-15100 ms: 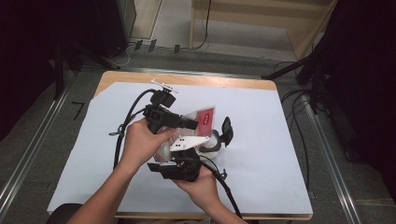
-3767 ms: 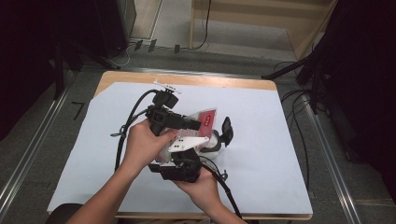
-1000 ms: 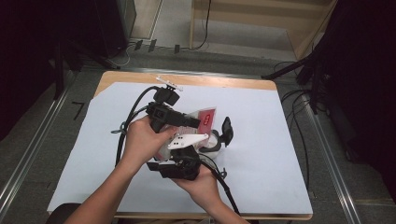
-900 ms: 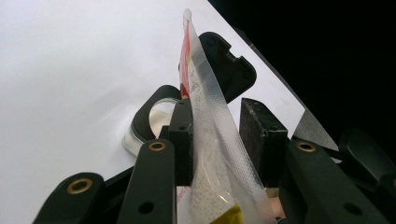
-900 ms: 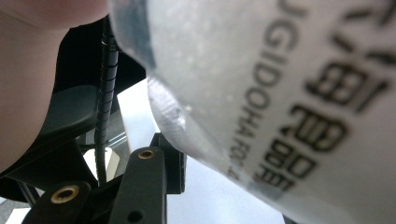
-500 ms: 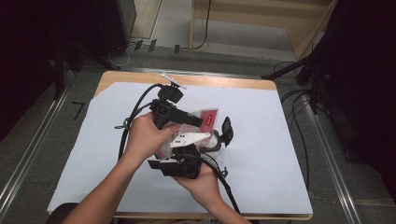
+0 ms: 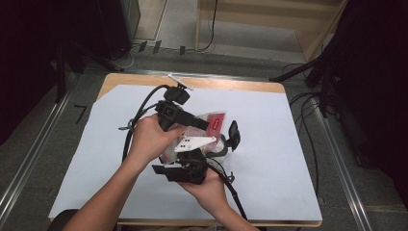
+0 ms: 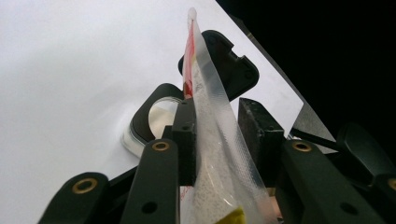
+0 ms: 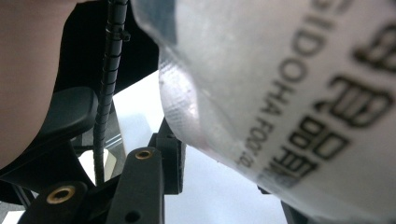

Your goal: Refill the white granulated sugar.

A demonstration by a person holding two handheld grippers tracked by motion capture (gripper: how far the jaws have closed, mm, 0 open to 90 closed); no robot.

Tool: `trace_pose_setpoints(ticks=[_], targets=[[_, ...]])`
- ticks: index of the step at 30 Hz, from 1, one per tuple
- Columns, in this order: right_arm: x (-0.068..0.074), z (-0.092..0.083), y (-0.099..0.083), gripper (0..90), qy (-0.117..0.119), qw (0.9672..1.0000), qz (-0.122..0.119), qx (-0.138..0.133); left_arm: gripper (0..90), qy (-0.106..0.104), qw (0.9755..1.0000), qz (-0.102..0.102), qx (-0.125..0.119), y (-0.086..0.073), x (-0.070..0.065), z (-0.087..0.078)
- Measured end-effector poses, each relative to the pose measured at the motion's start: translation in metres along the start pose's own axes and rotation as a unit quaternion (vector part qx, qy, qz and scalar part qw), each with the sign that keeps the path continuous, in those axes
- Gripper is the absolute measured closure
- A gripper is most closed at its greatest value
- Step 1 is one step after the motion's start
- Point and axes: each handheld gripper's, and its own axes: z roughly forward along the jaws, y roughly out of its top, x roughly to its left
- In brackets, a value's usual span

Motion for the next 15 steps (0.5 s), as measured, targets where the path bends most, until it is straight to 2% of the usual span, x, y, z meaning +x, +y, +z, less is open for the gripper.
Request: trace_pose_setpoints(ticks=[3, 11, 15], targets=[[0.001, 0.001, 0.000, 61.8, -0.002, 1.0000, 0.000, 0.000, 72.1, 0.007, 0.9999, 0.009, 0.003, 0.000, -0.002, 0.000], [0.002, 0.000, 0.000, 64.6, -0.005, 1.0000, -0.006, -0.005, 71.4, 0.011, 0.9998, 0.014, -0.002, -0.001, -0.007, -0.003], [0.003, 0.001, 0.000, 64.8, -0.006, 0.9999, -0.009, -0.011, 71.4, 0.028, 0.9993, 0.024, -0.004, -0.001, -0.012, -0.004]])
